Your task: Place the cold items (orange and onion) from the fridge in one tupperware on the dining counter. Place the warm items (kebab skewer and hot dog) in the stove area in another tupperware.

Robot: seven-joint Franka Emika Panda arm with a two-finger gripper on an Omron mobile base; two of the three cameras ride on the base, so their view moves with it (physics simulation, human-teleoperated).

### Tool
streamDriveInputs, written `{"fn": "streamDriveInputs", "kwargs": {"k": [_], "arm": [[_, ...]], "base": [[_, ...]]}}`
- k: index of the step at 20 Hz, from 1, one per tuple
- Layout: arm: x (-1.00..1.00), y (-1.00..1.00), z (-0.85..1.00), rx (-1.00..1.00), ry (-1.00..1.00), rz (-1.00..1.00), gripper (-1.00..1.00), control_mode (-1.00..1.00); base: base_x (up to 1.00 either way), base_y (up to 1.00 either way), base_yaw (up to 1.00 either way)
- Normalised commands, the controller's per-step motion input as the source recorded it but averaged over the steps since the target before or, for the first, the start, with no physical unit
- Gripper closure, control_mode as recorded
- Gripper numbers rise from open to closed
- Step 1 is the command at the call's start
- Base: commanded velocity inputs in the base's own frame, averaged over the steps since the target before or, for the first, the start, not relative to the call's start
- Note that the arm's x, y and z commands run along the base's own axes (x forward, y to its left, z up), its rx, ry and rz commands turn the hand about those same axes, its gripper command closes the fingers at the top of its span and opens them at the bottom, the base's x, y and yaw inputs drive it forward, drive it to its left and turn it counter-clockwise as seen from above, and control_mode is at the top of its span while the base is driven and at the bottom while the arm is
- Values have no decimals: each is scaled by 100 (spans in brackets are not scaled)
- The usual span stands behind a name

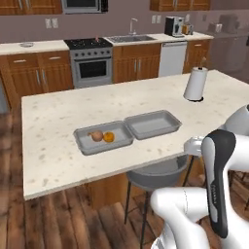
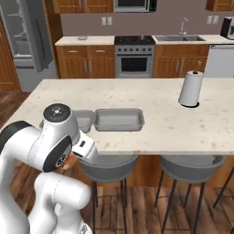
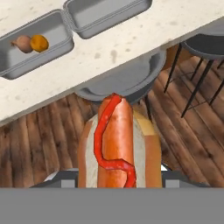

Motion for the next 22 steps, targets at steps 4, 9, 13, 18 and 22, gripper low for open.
{"fn": "streamDriveInputs", "kwargs": {"k": [4, 9, 13, 18, 22], "arm": [[0, 0, 0, 0, 0, 0, 100, 100], [0, 0, 0, 0, 0, 0, 100, 100], [0, 0, 0, 0, 0, 0, 100, 100], [0, 0, 0, 0, 0, 0, 100, 100], [3, -25, 0, 7, -3, 13, 100, -100]], "base": [[25, -47, 34], [41, -39, 30], [55, -42, 26], [45, -55, 30], [4, -27, 16]]}}
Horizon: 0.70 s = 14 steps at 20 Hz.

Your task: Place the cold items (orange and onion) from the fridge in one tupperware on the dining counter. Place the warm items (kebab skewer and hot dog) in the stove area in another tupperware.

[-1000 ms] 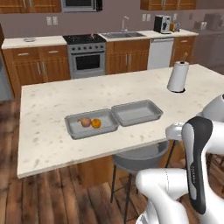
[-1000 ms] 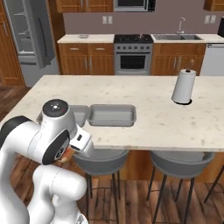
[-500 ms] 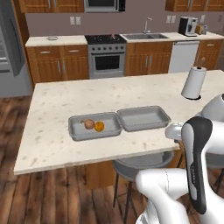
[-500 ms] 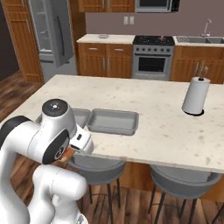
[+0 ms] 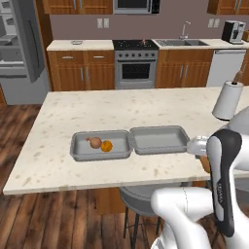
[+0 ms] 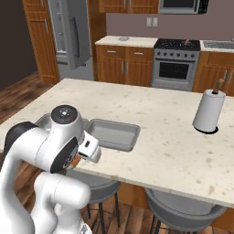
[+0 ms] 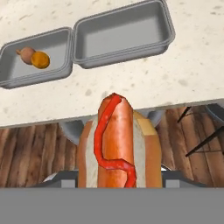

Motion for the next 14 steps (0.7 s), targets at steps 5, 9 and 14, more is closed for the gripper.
{"fn": "streamDriveInputs", "kwargs": {"k": [5, 9, 14], "arm": [[38, -32, 0, 9, -2, 10, 100, -100], [64, 0, 0, 0, 4, 1, 100, -100], [88, 0, -1, -1, 10, 4, 100, -100]], "base": [[0, 0, 0], [0, 0, 0], [0, 0, 0]]}}
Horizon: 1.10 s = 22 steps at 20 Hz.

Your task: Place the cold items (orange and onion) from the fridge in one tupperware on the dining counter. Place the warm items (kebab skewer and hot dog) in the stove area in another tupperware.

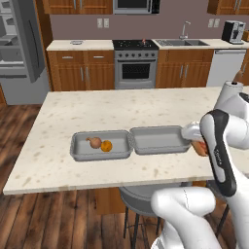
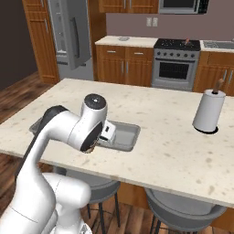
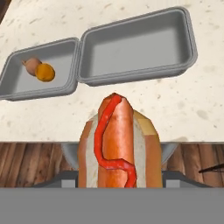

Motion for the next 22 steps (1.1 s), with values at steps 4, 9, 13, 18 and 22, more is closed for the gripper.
{"fn": "streamDriveInputs", "kwargs": {"k": [4, 9, 13, 18, 22], "arm": [[98, 0, -22, -8, 15, 5, 100, -100], [100, 0, -44, -16, 25, 6, 100, -100], [96, 0, -60, -17, 19, 5, 100, -100], [97, -5, -68, -7, 7, 11, 100, -100], [81, -23, -71, 0, 0, 13, 100, -100]], "base": [[0, 0, 0], [0, 0, 0], [0, 0, 0], [0, 0, 0], [0, 0, 0]]}}
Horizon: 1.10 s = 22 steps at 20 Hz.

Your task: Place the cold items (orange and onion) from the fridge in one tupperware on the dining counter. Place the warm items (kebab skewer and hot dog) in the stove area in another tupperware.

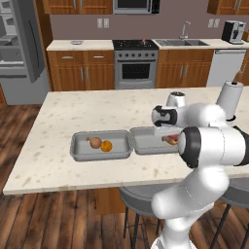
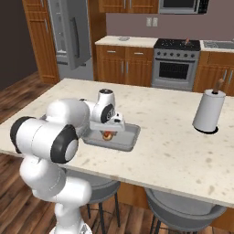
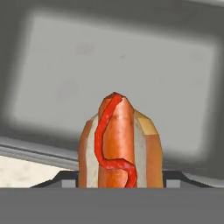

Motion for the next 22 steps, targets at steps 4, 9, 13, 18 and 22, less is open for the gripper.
{"fn": "streamDriveInputs", "kwargs": {"k": [4, 9, 13, 18, 22], "arm": [[73, -39, -61, 0, 0, 11, 100, -100], [69, -28, -37, 0, 0, 11, 100, -100], [55, -4, -14, 0, 0, 11, 100, -100], [-12, 0, -4, 0, -11, 11, -100, -100], [-59, -4, 0, 1, -26, 6, -100, -100]], "base": [[0, 0, 0], [0, 0, 0], [0, 0, 0], [0, 0, 0], [0, 0, 0]]}}
